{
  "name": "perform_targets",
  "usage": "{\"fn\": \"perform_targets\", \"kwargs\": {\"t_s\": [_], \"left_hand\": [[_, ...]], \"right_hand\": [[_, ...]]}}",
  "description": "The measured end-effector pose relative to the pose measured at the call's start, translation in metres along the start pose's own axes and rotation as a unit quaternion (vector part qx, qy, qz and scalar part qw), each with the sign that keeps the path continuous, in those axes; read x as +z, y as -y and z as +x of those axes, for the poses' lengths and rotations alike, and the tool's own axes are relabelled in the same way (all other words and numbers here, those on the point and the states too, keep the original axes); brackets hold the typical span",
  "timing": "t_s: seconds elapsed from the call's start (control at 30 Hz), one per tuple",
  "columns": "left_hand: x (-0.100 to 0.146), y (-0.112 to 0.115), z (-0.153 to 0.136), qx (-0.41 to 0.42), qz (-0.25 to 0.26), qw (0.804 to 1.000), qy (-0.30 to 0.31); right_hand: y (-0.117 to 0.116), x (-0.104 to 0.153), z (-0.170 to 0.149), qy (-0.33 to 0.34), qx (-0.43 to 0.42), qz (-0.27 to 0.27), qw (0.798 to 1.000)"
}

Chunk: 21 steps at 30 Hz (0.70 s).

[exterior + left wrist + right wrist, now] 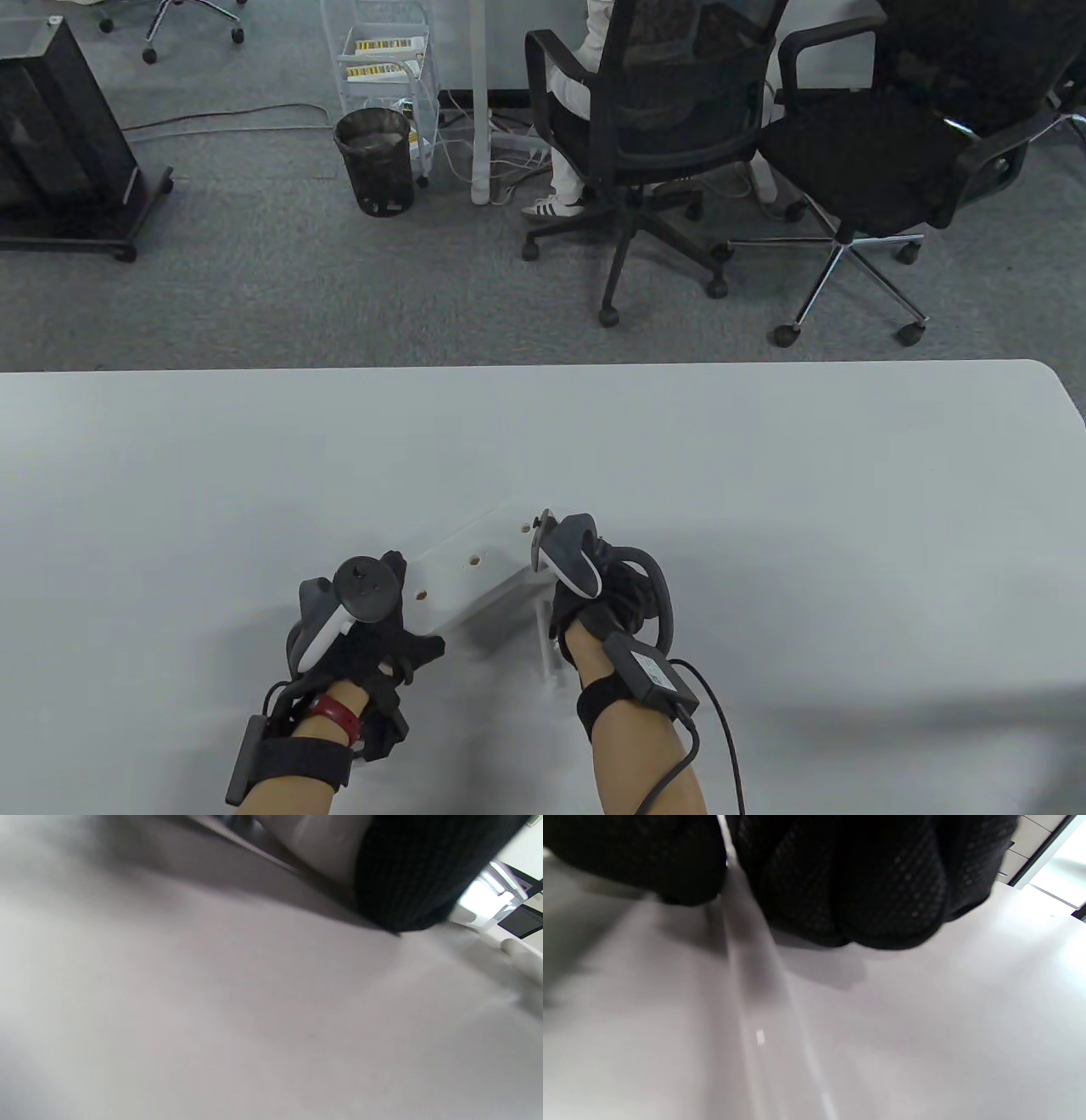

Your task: Fit Hanoi Tower parts together into a complete Hanoi Tower

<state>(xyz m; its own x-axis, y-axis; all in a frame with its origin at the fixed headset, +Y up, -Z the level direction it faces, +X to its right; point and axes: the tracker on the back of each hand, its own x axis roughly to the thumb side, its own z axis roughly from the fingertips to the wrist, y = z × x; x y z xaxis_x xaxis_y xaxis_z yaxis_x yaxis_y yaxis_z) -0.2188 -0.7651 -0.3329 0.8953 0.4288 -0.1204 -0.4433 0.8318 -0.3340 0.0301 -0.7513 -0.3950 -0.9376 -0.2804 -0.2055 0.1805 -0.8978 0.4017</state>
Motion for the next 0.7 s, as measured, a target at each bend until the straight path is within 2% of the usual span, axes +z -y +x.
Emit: {"fn": "perform_targets", "kwargs": {"t_s": [0.1,0.2,0.4,0.5,0.7], "left_hand": [[0.0,0.0,0.0,0.0,0.0,1.0,0.0],[-0.001,0.0,-0.001,0.0,0.0,1.0,0.001],[-0.001,0.001,-0.001,0.0,-0.001,1.0,0.0],[-0.002,0.001,-0.001,0.0,-0.001,1.0,-0.001],[-0.003,0.001,-0.002,-0.002,-0.001,1.0,-0.002]], "right_hand": [[0.003,0.0,-0.01,0.011,-0.046,0.027,0.999],[0.014,0.005,-0.019,0.036,-0.069,0.004,0.997],[0.054,0.029,-0.031,0.122,-0.122,-0.073,0.982],[0.074,0.047,-0.033,0.175,-0.149,-0.146,0.962],[0.098,0.072,-0.026,0.249,-0.193,-0.217,0.924]]}}
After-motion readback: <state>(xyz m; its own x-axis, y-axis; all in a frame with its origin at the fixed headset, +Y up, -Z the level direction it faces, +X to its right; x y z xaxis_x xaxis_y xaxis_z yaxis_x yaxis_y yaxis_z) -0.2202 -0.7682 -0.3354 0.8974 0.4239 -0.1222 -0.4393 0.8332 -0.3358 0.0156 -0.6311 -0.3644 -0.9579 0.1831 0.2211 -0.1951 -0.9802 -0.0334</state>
